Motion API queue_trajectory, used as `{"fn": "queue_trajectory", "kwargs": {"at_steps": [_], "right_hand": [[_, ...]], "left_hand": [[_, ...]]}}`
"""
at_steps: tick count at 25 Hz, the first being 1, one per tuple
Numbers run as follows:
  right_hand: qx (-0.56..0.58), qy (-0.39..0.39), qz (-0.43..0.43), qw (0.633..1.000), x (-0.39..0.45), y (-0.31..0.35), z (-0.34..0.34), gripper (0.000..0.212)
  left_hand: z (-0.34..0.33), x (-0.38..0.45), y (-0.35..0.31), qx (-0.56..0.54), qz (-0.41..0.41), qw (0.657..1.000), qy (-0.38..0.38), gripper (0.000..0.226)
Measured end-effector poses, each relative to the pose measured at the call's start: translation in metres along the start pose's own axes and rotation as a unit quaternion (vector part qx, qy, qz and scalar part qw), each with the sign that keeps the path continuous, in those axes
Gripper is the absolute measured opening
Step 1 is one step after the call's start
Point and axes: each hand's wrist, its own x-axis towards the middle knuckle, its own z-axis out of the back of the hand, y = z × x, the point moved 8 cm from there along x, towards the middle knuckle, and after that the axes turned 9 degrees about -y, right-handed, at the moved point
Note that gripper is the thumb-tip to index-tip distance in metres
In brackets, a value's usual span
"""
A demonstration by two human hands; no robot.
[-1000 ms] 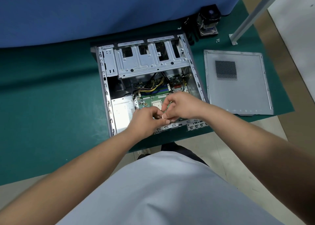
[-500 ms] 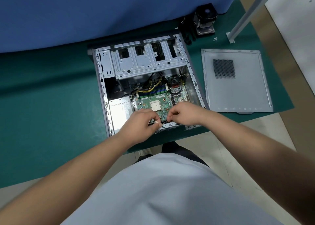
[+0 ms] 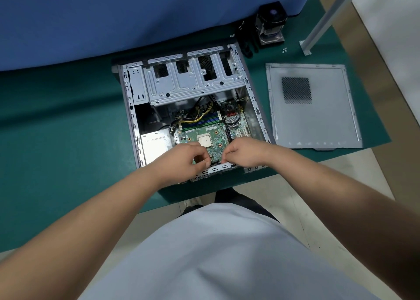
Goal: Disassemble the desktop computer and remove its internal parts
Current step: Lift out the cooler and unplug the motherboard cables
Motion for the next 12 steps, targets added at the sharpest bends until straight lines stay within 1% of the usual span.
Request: {"fn": "queue_trajectory", "kwargs": {"at_steps": [2,3,5,7,8,9,12], "right_hand": [[0.031,-0.023,0.003,0.999,-0.001,0.0,0.008,0.029],[0.048,-0.051,0.0,0.998,-0.001,0.0,0.016,0.028],[0.041,-0.142,0.025,0.989,-0.001,-0.003,0.047,0.024],[-0.024,-0.24,0.071,0.968,0.001,-0.004,0.085,0.023],[-0.068,-0.268,0.088,0.957,0.005,-0.005,0.1,0.024],[-0.112,-0.281,0.1,0.948,0.01,-0.007,0.11,0.026],[-0.219,-0.273,0.106,0.931,0.032,-0.012,0.122,0.035]], "left_hand": [[-0.001,0.002,0.002,-0.005,0.005,1.0,0.013,0.003],[-0.002,0.003,0.002,-0.006,0.009,1.0,0.022,0.003],[-0.003,0.004,0.004,-0.015,0.02,0.999,0.035,0.004],[-0.003,0.004,0.005,-0.039,0.033,0.998,0.041,0.009],[-0.002,0.004,0.004,-0.047,0.037,0.997,0.04,0.011],[-0.002,0.005,0.003,-0.046,0.038,0.997,0.038,0.012],[-0.001,0.011,-0.002,-0.038,0.039,0.998,0.04,0.015]]}}
